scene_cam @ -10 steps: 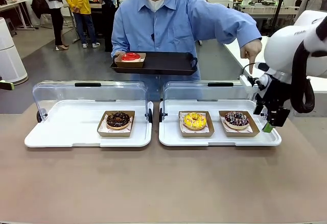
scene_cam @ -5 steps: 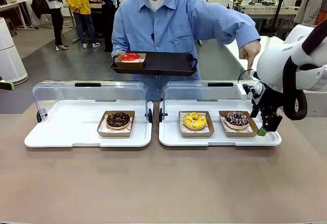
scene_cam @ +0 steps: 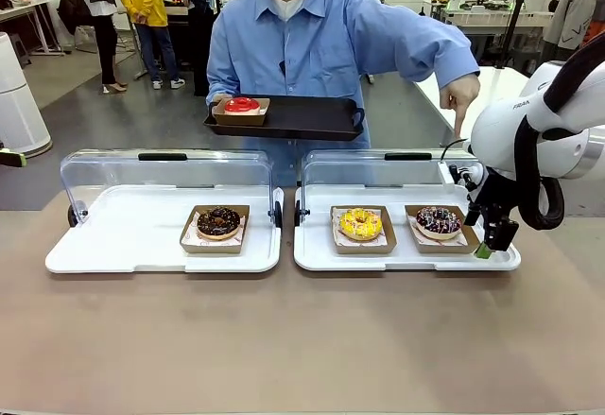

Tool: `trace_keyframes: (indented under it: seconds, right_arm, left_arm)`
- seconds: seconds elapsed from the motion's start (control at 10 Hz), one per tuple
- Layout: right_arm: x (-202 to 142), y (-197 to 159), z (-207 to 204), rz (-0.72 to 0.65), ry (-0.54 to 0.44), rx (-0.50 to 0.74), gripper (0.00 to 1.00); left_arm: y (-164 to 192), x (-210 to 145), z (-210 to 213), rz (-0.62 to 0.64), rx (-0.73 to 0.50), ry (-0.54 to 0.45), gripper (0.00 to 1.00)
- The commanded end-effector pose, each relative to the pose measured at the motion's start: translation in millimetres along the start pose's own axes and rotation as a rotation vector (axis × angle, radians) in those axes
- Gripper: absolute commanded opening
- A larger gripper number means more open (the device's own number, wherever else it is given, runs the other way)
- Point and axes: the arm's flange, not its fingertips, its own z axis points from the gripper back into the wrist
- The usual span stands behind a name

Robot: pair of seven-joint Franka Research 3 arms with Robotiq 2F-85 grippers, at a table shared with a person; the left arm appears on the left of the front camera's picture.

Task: Provide the desired donut to the person.
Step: Pick up and lift the Paper togo box containing the Donut pointed at by the person.

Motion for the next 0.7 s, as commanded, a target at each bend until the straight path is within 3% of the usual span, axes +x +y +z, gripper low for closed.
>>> trace_keyframes:
  seconds: [0.0,0.6]
  right_arm:
    - [1.5,1.6,1.7,0.020,-0.001,-0.003,1.00]
    - [2.0,0.3,1.2,0.009,0.000,-0.002,1.00]
  left_arm:
    - [0.6,1.4,-0.3,0.011,0.023,-0.006,1.00]
    - [0.6,1.4,-0.3,0.011,0.023,-0.006,1.00]
